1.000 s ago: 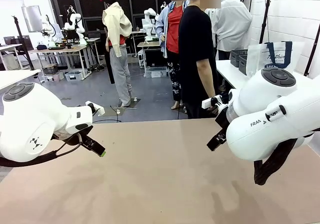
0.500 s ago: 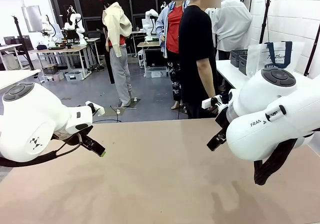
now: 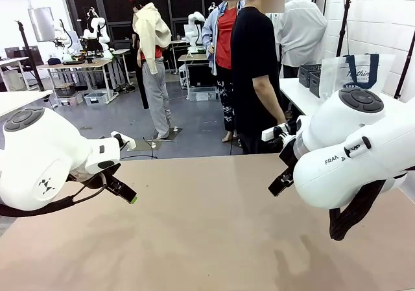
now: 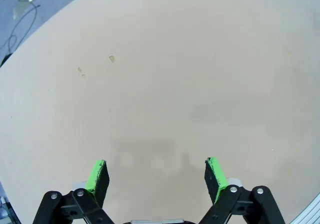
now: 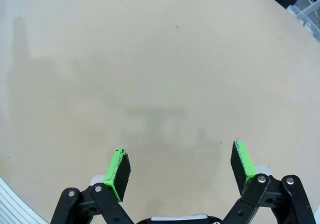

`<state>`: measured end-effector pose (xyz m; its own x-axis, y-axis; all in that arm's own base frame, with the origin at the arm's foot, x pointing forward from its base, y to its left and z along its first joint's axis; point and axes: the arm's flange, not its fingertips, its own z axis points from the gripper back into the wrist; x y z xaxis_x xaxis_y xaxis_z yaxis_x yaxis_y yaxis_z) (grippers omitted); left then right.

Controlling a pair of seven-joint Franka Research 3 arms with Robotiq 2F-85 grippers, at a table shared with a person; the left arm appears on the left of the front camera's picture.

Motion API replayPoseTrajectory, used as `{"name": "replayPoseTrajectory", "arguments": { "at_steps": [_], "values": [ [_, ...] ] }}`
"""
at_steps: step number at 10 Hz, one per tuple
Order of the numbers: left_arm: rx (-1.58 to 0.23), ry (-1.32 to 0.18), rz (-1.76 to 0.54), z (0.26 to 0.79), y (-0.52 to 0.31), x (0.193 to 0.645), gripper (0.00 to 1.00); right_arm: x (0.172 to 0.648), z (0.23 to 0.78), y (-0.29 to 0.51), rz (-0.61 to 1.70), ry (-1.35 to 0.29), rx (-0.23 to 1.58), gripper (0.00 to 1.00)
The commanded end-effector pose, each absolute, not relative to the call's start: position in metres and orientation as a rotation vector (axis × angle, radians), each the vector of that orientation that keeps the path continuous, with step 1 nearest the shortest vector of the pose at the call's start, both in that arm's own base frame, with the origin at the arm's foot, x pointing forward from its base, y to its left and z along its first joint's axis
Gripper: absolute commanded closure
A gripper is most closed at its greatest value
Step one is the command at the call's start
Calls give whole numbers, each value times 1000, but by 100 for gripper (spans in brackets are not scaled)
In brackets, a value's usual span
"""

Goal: Transfer purchased items from the store into the shopping bag.
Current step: Open the Reusable shopping bag in the center of the table.

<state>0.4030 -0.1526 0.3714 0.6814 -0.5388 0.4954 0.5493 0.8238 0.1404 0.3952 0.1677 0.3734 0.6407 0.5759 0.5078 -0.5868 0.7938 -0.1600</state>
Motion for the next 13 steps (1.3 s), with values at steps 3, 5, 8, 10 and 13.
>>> {"name": "replayPoseTrajectory", "arguments": {
  "at_steps": [3, 5, 8, 10, 13],
  "values": [
    [-21, -549, -607, 371, -151, 403, 0, 395, 373, 168, 663, -572, 20, 0],
    [-21, -549, -607, 371, -151, 403, 0, 395, 373, 168, 663, -572, 20, 0],
    [-21, -549, -607, 371, -151, 403, 0, 395, 373, 168, 663, -572, 20, 0],
    [-21, -549, -607, 371, -151, 403, 0, 395, 373, 168, 663, -572, 20, 0],
    [-21, -549, -607, 371, -151, 403, 0, 395, 373, 168, 663, -572, 20, 0]
  ]
}}
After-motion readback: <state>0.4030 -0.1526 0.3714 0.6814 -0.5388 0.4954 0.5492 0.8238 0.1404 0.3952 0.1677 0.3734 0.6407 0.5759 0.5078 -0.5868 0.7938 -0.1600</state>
